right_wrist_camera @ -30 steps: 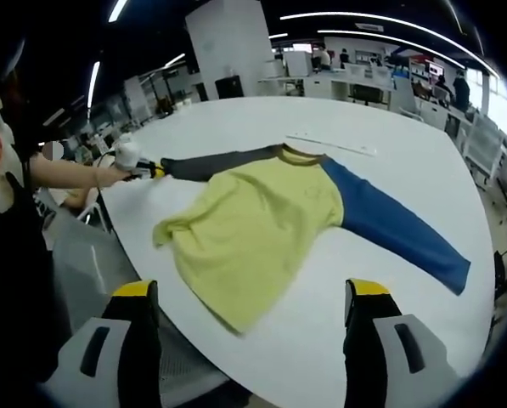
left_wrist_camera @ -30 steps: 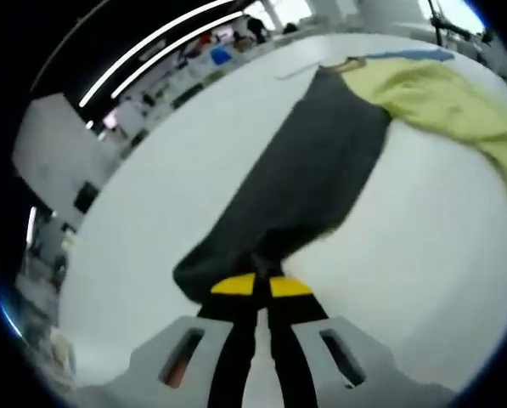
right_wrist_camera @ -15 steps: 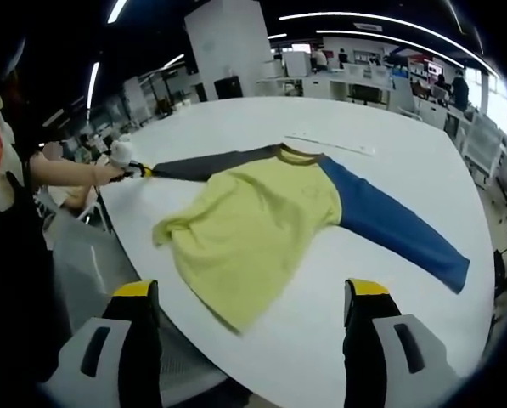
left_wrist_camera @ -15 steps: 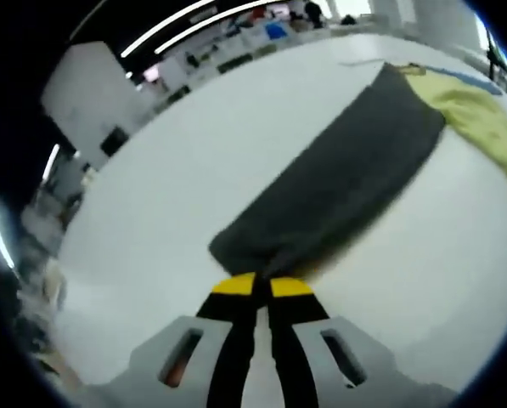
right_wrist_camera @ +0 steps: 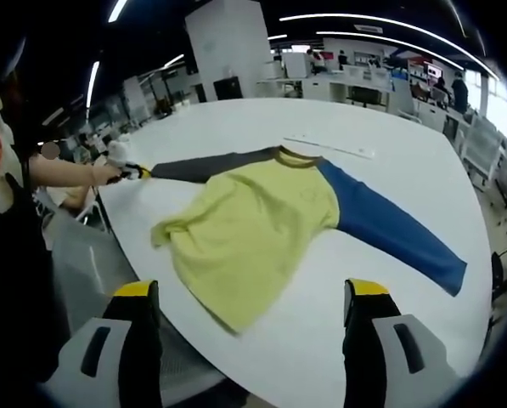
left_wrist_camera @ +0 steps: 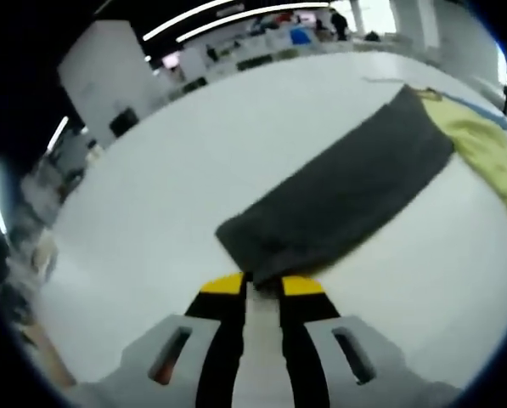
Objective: Fold the garment on the visible template until the final outline fits inside the template.
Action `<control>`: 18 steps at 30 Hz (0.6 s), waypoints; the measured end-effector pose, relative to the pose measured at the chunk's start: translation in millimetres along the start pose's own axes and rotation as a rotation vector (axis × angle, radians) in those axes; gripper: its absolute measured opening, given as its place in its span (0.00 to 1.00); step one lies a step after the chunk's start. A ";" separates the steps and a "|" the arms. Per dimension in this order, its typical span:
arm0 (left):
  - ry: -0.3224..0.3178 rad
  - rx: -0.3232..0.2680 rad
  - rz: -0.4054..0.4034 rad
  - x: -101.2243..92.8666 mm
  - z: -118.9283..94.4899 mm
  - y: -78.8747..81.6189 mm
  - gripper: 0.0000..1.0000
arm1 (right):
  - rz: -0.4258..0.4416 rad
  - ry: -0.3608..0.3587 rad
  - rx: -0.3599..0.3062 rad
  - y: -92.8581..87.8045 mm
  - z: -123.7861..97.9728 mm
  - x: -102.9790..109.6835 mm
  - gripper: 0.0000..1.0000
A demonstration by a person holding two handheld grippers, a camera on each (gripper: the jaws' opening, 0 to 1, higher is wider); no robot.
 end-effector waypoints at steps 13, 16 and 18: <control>-0.045 -0.124 -0.199 -9.6 -28.6 0.7 0.26 | -0.022 -0.009 -0.034 6.5 -1.4 0.9 0.94; -0.079 -0.147 -0.236 -14.6 -36.3 6.1 0.32 | -0.016 -0.012 -0.039 6.2 -4.1 0.5 0.94; -0.105 -0.159 -0.241 -18.0 -43.9 10.4 0.35 | -0.018 -0.019 -0.046 6.0 -6.5 1.0 0.95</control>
Point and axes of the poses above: the point that each gripper's makers call its tool centre point, and the gripper's own axes: z roughly forward along the fingers, x roughly to its left, y roughly out of its top, the point moved 10 cm from there along -z, roughly backward along the fingers, and after that the axes turned 1 degree about x, right-handed, at the moved point
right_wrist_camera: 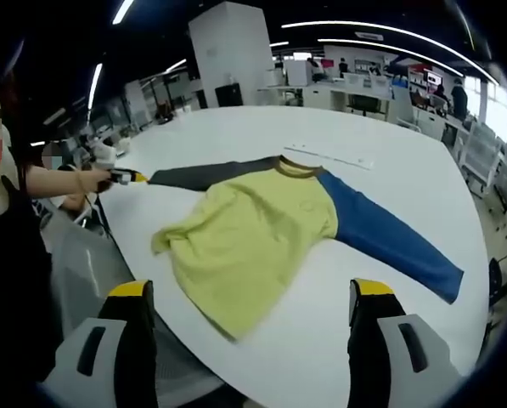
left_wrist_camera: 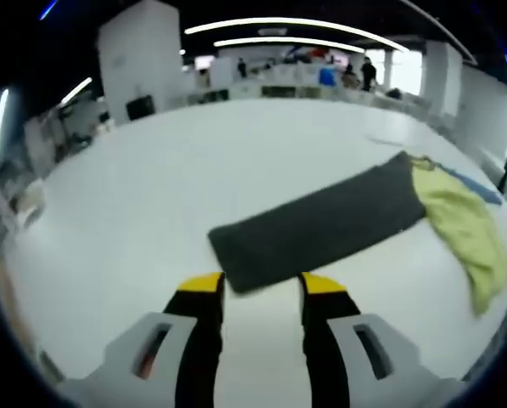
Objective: Fold the garment on the visible template until the final outline fits inside the template.
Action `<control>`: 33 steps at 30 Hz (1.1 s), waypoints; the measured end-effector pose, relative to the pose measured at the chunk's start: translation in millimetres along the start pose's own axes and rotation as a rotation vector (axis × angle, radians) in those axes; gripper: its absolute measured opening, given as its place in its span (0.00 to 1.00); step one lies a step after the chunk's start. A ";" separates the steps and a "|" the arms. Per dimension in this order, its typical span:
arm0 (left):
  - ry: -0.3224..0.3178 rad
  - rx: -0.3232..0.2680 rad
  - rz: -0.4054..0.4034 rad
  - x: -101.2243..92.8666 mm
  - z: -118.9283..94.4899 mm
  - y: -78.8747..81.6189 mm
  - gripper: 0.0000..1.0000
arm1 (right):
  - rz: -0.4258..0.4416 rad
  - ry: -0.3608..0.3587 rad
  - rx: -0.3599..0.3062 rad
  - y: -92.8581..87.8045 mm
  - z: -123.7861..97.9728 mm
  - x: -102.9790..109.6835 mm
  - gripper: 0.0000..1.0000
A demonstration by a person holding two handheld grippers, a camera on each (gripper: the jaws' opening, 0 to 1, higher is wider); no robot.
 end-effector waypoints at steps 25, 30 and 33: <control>-0.352 -0.114 0.040 -78.0 -112.5 55.8 0.69 | -0.004 -0.055 -0.107 -13.0 -57.0 -2.7 0.99; -0.373 -0.122 0.061 -88.8 -126.8 55.0 0.74 | -0.001 -0.074 -0.115 -19.1 -72.8 -6.6 0.99; -0.382 -0.120 0.070 -93.5 -133.3 51.4 0.80 | 0.007 -0.085 -0.112 -24.7 -80.3 -7.6 0.99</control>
Point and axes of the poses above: the point that each gripper's makers call its tool centre point, and the gripper's own axes: z roughly forward along the fingers, x roughly to its left, y roughly out of its top, the point moved 10 cm from there along -z, roughly backward along the fingers, and after that the axes turned 1 degree about x, right-handed, at the moved point
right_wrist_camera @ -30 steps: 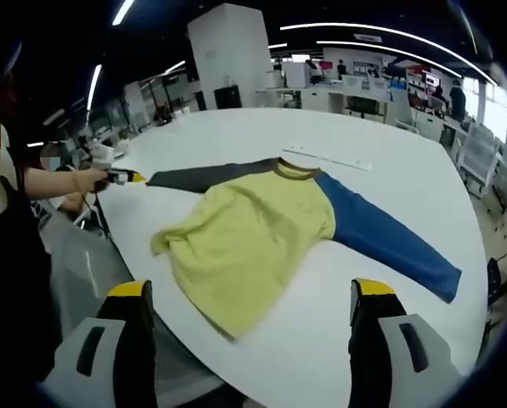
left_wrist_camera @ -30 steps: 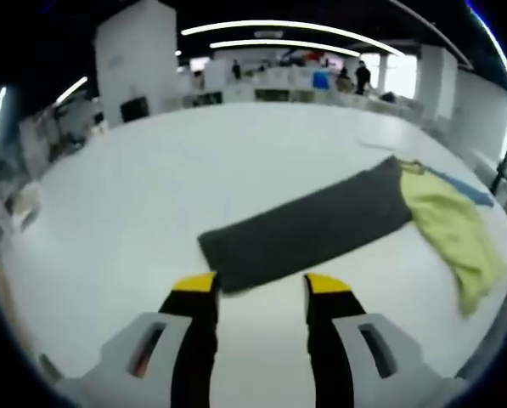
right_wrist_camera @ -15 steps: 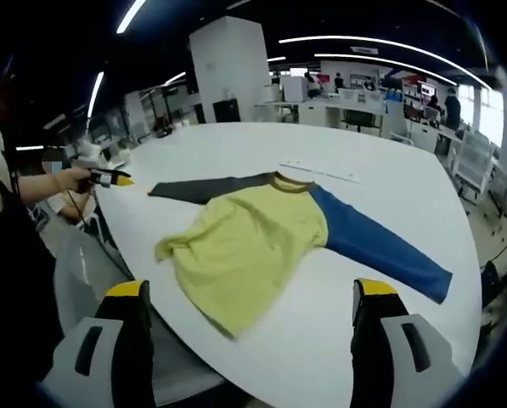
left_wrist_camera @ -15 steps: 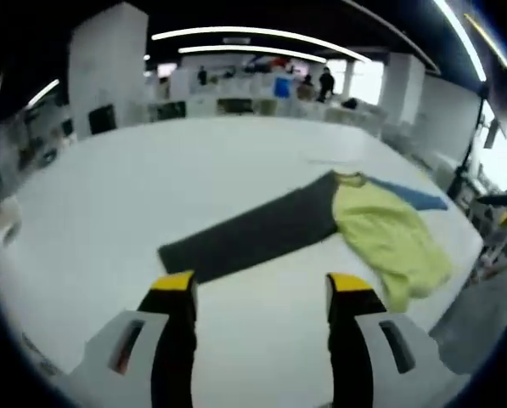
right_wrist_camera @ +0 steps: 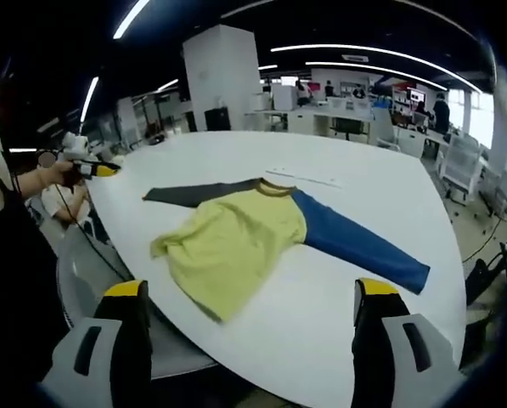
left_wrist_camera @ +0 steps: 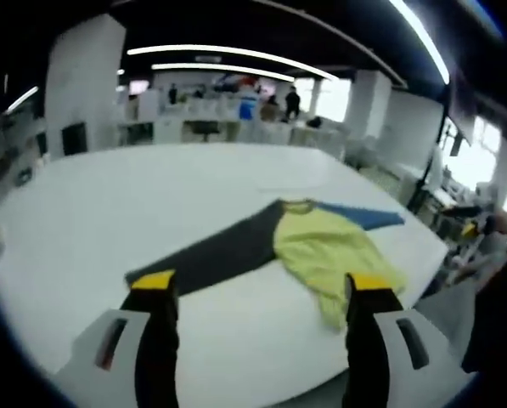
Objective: Fold the garment on the visible template until the final outline fits inside the template.
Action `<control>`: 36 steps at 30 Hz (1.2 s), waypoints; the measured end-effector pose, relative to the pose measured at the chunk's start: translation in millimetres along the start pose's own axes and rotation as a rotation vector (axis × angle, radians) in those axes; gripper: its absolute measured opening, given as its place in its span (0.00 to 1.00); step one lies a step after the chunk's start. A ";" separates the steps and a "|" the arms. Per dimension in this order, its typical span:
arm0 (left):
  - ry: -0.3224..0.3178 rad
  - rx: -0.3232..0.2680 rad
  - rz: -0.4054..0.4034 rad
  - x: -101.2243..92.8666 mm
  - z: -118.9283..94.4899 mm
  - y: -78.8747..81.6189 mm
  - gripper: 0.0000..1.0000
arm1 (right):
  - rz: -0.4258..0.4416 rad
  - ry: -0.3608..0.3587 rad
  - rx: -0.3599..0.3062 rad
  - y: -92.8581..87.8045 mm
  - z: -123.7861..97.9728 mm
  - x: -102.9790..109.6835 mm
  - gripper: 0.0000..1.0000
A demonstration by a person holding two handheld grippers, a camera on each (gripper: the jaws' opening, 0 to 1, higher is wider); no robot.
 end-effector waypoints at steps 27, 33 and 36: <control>-0.065 0.065 -0.040 -17.3 -44.7 -28.4 1.00 | 0.048 -0.028 0.054 -31.1 -35.1 -4.1 1.00; -0.081 0.074 -0.020 -24.8 -38.1 -26.3 1.00 | 0.043 -0.014 0.055 -32.2 -31.6 -0.7 0.99; -0.092 0.078 -0.016 -28.8 -34.8 -27.0 1.00 | 0.044 -0.009 0.057 -33.6 -30.7 0.4 0.99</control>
Point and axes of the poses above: the point that each gripper's makers call its tool centre point, and the gripper's own axes: z roughly forward along the fingers, x roughly to its left, y roughly out of its top, the point moved 10 cm from there along -z, roughly backward along the fingers, and after that the axes turned 1 degree about x, right-handed, at the moved point
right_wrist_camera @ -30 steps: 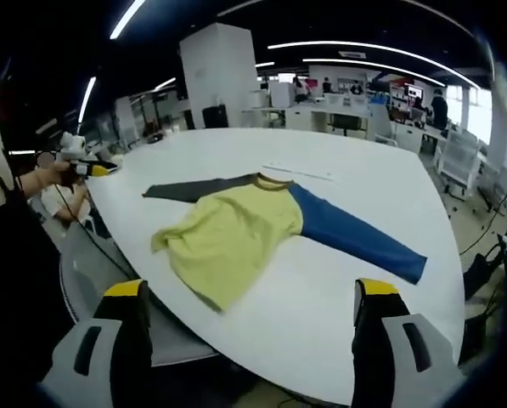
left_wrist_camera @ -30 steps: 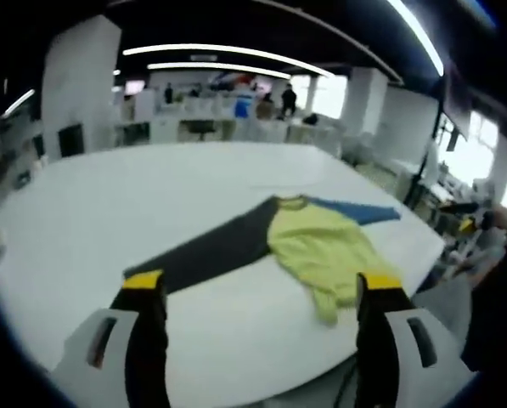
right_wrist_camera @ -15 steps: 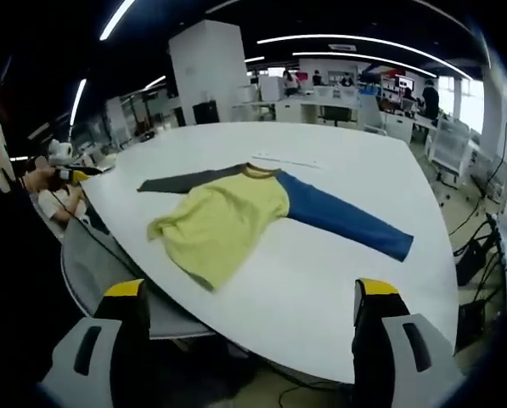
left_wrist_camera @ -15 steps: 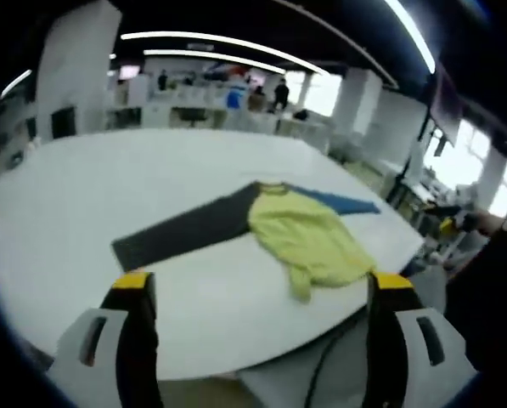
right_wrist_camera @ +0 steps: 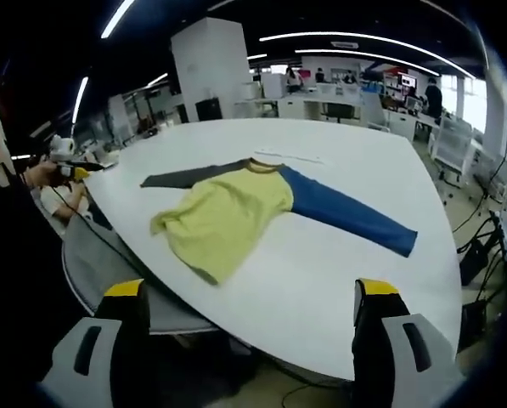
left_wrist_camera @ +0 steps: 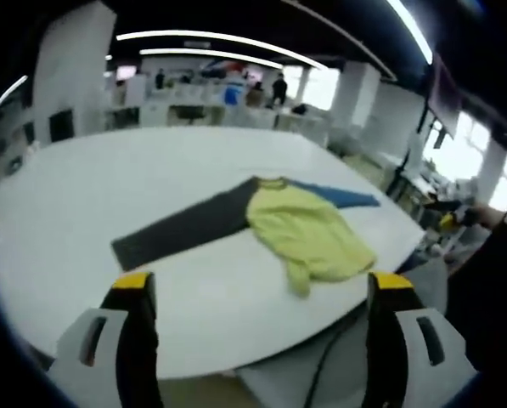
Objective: Fold the garment on the visible template until the final outline fits inside the template.
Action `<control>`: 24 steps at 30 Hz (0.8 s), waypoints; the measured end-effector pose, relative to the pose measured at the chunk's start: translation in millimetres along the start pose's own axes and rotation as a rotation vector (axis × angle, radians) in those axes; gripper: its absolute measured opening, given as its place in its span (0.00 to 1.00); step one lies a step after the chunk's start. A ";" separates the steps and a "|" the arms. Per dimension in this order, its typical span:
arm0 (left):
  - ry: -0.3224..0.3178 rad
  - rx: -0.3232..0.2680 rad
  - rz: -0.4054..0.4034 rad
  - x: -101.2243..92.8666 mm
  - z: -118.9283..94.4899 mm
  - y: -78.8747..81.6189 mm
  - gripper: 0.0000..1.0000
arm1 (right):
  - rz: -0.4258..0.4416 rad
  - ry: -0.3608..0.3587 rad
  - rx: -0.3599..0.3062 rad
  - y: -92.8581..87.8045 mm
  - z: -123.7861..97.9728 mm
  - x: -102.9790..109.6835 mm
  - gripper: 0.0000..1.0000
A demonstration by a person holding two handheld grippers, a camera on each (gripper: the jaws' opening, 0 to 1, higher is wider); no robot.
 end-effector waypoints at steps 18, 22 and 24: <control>-0.027 0.074 0.031 -20.2 52.6 -28.2 0.89 | -0.040 0.066 0.002 -21.0 39.1 9.4 0.85; -0.032 0.116 0.022 -27.0 69.4 -42.4 0.85 | -0.059 0.102 0.011 -26.6 58.8 14.7 0.73; -0.047 0.154 0.025 -32.1 79.0 -51.5 0.84 | -0.045 0.123 0.016 -30.5 69.6 15.9 0.63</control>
Point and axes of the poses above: the point that each gripper's makers call its tool centre point, and the gripper's own axes: z roughly forward along the fingers, x roughly to its left, y roughly out of its top, the point moved 10 cm from there along -z, roughly backward along the fingers, and after that the axes turned 1 degree about x, right-handed, at the moved point
